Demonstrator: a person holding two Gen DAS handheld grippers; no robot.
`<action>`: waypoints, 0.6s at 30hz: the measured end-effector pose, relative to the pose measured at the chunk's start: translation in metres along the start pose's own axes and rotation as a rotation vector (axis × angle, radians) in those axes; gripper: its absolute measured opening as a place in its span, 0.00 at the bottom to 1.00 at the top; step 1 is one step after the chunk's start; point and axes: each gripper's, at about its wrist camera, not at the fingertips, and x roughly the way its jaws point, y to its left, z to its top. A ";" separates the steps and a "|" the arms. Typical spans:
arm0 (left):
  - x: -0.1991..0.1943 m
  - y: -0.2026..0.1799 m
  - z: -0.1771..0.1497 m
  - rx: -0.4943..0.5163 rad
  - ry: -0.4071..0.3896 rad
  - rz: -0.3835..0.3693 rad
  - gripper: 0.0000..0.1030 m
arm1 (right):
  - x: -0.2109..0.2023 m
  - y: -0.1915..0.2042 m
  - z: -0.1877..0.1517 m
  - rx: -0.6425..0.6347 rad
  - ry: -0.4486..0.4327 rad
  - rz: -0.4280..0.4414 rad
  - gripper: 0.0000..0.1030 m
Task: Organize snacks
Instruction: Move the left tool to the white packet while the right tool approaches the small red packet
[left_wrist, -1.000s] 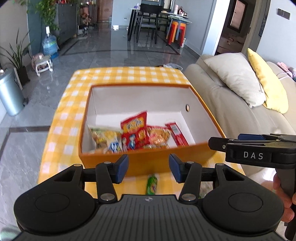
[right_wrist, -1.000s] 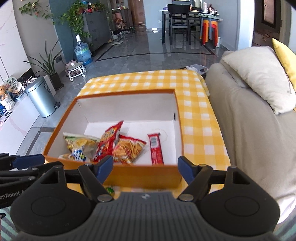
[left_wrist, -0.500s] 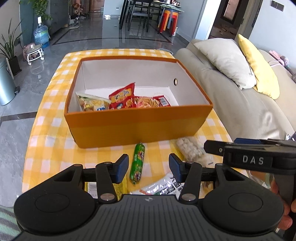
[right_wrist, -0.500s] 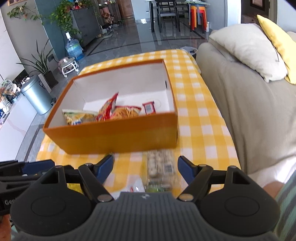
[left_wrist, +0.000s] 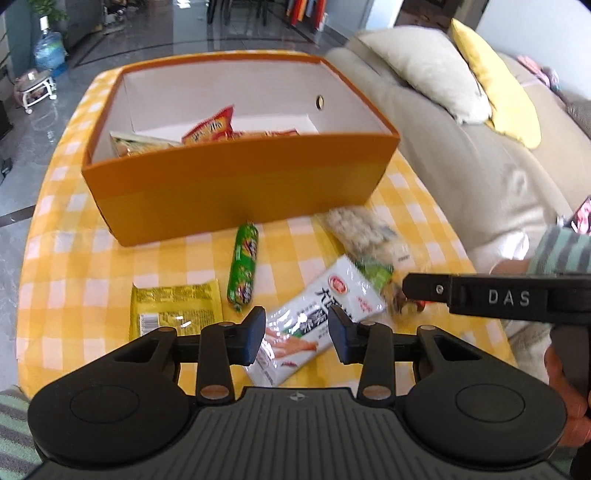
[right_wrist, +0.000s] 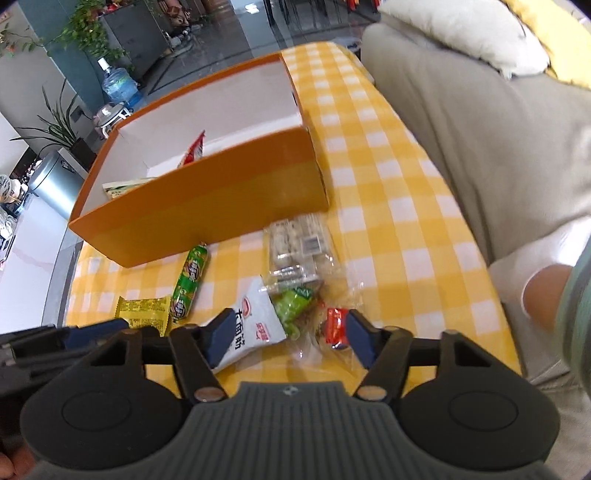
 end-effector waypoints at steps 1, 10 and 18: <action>0.002 0.000 -0.001 0.009 0.010 -0.002 0.45 | 0.002 0.000 0.000 -0.003 0.008 0.001 0.59; 0.019 0.001 -0.001 0.038 0.039 -0.034 0.46 | 0.025 -0.004 -0.001 0.065 0.090 0.030 0.57; 0.036 -0.024 -0.003 0.260 0.047 -0.063 0.65 | 0.034 -0.012 -0.001 0.101 0.110 0.016 0.57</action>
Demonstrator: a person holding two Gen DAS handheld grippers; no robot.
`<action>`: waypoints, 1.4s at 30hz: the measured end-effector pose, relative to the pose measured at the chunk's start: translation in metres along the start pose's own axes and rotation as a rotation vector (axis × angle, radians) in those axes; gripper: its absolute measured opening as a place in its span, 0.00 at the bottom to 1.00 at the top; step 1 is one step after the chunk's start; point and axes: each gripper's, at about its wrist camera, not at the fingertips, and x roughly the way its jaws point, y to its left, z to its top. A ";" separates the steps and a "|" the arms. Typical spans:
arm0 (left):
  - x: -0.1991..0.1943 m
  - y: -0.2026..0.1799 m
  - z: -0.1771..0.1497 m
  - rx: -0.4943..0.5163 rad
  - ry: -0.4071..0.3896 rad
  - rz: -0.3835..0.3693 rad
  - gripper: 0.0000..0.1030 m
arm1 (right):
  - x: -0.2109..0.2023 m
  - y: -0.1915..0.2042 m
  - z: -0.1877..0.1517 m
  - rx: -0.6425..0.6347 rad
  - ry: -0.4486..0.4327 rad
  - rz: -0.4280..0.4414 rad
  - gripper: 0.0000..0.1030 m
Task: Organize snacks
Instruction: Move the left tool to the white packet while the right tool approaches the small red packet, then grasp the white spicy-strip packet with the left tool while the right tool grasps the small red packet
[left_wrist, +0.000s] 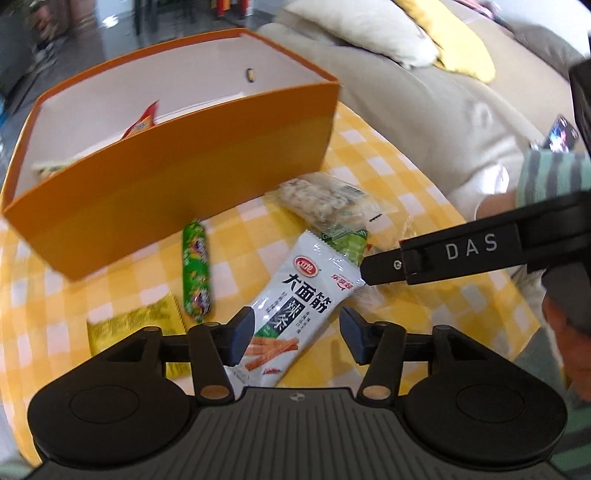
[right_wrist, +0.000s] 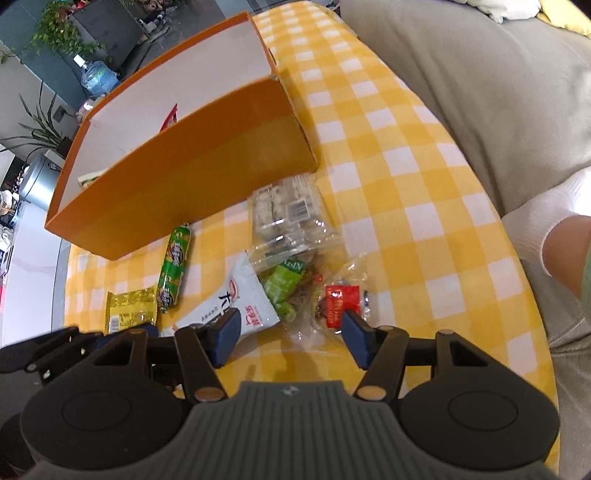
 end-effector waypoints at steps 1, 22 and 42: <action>0.003 -0.001 0.001 0.023 0.005 -0.002 0.66 | 0.000 0.001 0.000 -0.008 -0.004 -0.002 0.55; 0.056 -0.006 0.012 0.339 0.134 0.030 0.70 | 0.003 -0.015 0.006 0.001 -0.016 -0.126 0.62; 0.041 0.017 0.008 -0.023 0.121 -0.009 0.53 | 0.027 -0.025 0.008 0.102 0.062 -0.048 0.31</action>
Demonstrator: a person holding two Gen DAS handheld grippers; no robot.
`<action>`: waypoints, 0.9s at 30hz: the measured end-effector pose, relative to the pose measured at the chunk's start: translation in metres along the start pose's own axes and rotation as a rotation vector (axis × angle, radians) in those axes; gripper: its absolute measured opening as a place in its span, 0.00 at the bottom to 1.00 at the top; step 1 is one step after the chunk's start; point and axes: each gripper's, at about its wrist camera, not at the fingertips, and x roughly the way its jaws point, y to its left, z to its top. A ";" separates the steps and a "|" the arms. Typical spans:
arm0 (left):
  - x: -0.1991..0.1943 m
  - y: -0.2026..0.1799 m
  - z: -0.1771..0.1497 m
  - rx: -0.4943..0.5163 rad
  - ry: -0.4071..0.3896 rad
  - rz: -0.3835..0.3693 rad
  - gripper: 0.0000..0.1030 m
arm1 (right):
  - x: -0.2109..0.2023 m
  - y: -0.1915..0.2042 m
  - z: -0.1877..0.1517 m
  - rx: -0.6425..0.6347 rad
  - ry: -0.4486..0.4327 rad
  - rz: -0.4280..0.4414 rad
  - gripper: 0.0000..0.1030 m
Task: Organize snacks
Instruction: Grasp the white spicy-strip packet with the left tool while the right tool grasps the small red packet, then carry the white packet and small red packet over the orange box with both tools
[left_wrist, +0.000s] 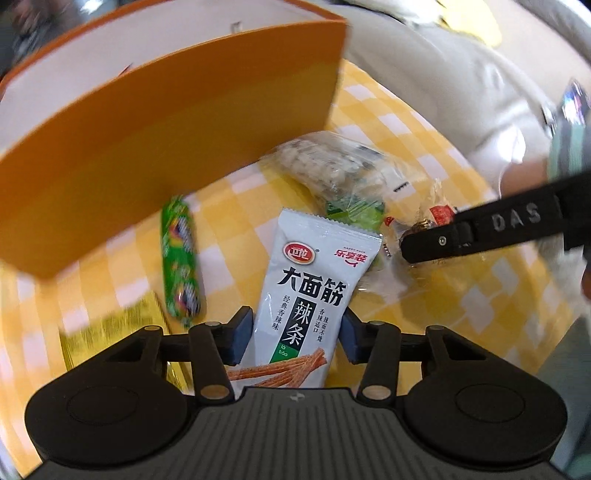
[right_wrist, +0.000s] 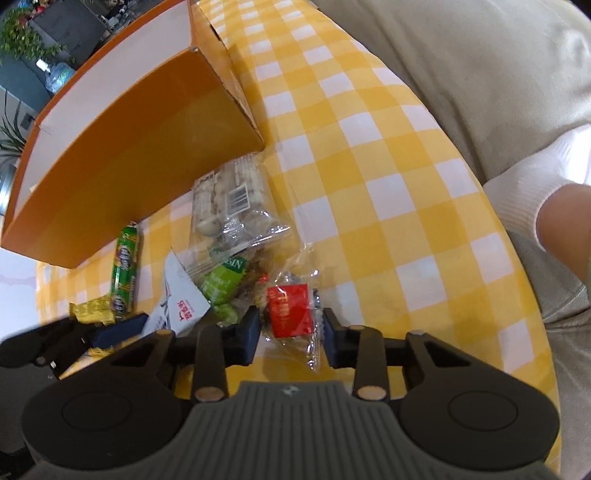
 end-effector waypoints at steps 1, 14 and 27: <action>-0.003 0.003 -0.001 -0.032 -0.001 -0.005 0.53 | -0.002 0.001 0.000 -0.006 -0.012 0.019 0.31; -0.070 0.046 -0.006 -0.329 -0.114 0.017 0.53 | -0.022 0.012 -0.012 -0.053 0.003 0.165 0.29; -0.128 0.075 -0.017 -0.479 -0.252 0.041 0.53 | -0.063 0.008 -0.012 -0.069 -0.147 0.145 0.29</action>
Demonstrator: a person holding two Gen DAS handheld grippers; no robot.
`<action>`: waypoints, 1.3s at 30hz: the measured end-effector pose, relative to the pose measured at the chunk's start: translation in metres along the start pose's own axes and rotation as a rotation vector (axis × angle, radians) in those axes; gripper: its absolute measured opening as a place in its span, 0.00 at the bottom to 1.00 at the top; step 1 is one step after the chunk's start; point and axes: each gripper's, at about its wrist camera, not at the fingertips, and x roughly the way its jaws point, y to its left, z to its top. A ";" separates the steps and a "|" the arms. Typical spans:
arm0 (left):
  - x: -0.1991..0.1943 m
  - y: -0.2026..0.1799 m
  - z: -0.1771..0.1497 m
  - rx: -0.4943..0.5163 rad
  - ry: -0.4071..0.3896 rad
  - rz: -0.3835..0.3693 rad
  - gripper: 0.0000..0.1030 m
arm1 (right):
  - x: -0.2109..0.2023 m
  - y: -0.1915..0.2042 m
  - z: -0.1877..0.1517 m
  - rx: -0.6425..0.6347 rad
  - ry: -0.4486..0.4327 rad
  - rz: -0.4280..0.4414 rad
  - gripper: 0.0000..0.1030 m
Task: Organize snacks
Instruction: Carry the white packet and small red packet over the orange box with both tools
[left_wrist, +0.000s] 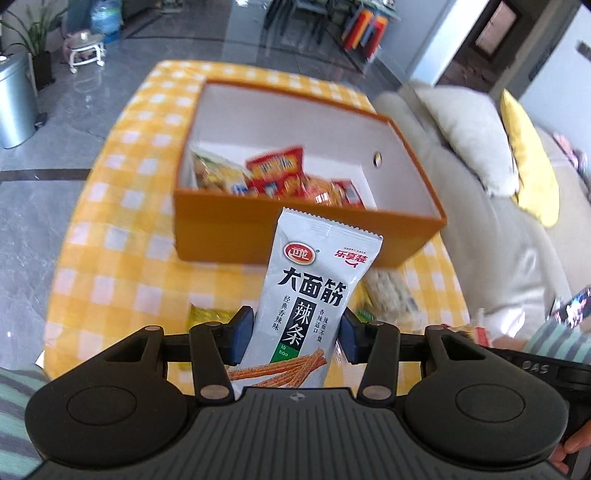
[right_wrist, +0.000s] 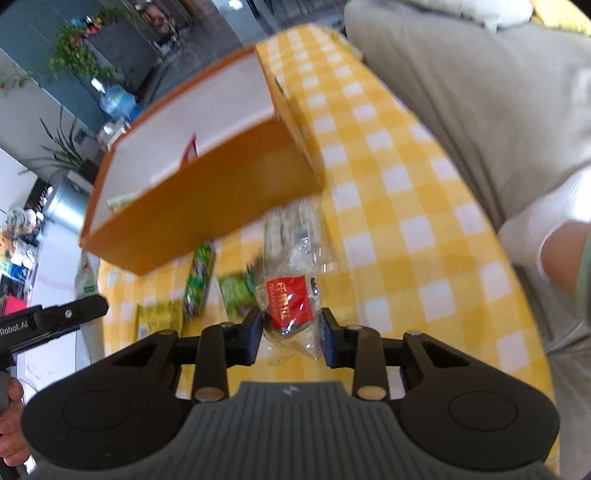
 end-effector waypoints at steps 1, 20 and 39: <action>-0.004 0.003 0.003 -0.009 -0.011 -0.001 0.53 | -0.004 0.000 0.003 0.004 -0.012 0.012 0.29; -0.031 -0.005 0.077 0.033 -0.171 -0.011 0.53 | -0.040 0.085 0.088 -0.184 -0.124 0.177 0.29; 0.082 -0.025 0.133 0.064 0.039 0.086 0.53 | 0.088 0.115 0.160 -0.429 0.024 -0.038 0.29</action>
